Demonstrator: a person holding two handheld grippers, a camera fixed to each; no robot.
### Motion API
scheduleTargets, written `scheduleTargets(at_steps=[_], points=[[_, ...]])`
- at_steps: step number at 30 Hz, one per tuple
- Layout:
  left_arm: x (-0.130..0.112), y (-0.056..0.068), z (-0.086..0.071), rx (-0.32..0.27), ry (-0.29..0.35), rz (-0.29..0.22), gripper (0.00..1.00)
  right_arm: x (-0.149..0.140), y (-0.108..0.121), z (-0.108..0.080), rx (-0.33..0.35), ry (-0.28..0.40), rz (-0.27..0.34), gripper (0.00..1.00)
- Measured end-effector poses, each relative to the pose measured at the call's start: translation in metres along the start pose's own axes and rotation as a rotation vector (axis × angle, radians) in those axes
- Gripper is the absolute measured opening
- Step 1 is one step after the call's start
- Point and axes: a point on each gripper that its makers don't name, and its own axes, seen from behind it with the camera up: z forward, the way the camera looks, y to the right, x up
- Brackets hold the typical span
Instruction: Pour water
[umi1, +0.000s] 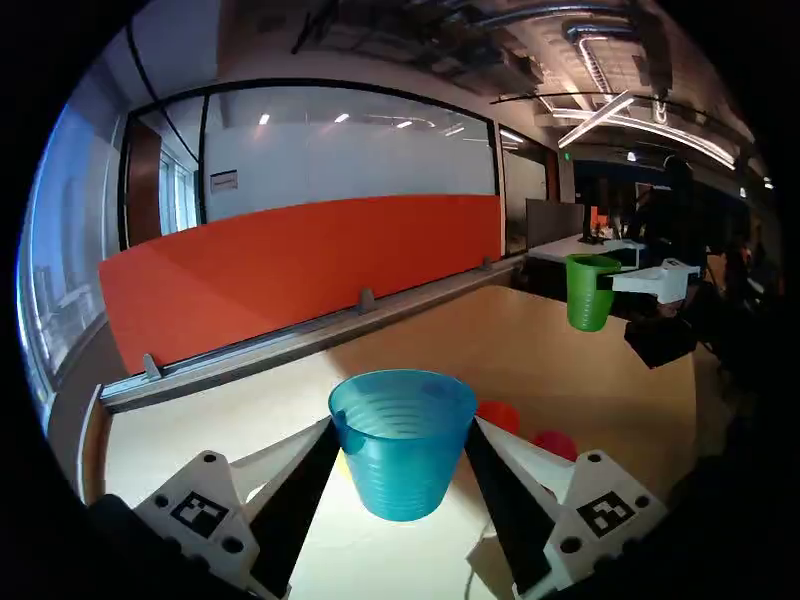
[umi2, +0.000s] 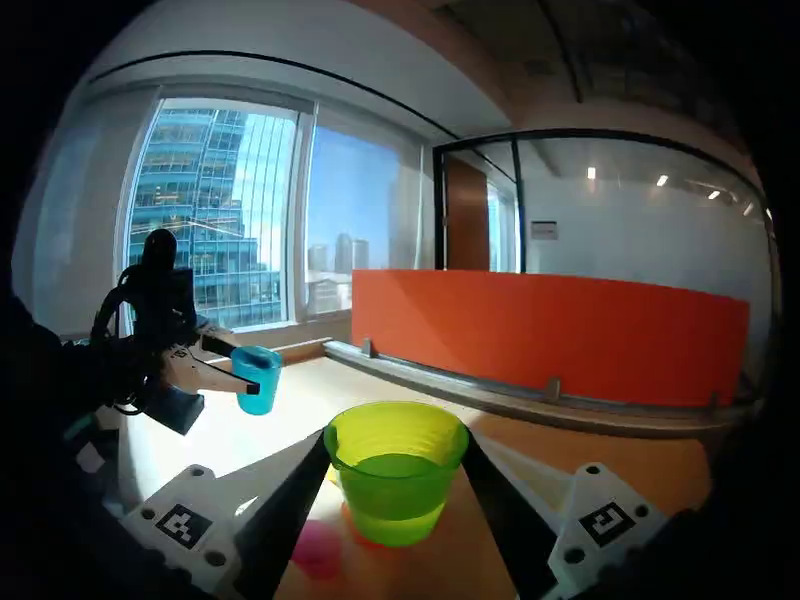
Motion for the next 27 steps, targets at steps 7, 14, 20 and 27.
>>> scheduleTargets(at_steps=[7,14,20,27], points=[[-0.02,0.005,0.008,-0.016,-0.057,0.024,0.84,-0.013,-0.003,0.004,0.019,-0.032,-0.001,0.92],[-0.03,0.008,0.013,-0.03,-0.085,0.02,0.84,-0.027,-0.004,0.006,0.033,-0.065,-0.004,0.92],[-0.047,0.009,0.017,-0.036,-0.127,0.022,0.84,-0.049,-0.002,0.005,0.038,-0.121,-0.012,0.92],[-0.07,0.013,0.024,-0.051,-0.188,0.029,0.84,-0.072,-0.003,0.008,0.05,-0.189,-0.011,0.92]])
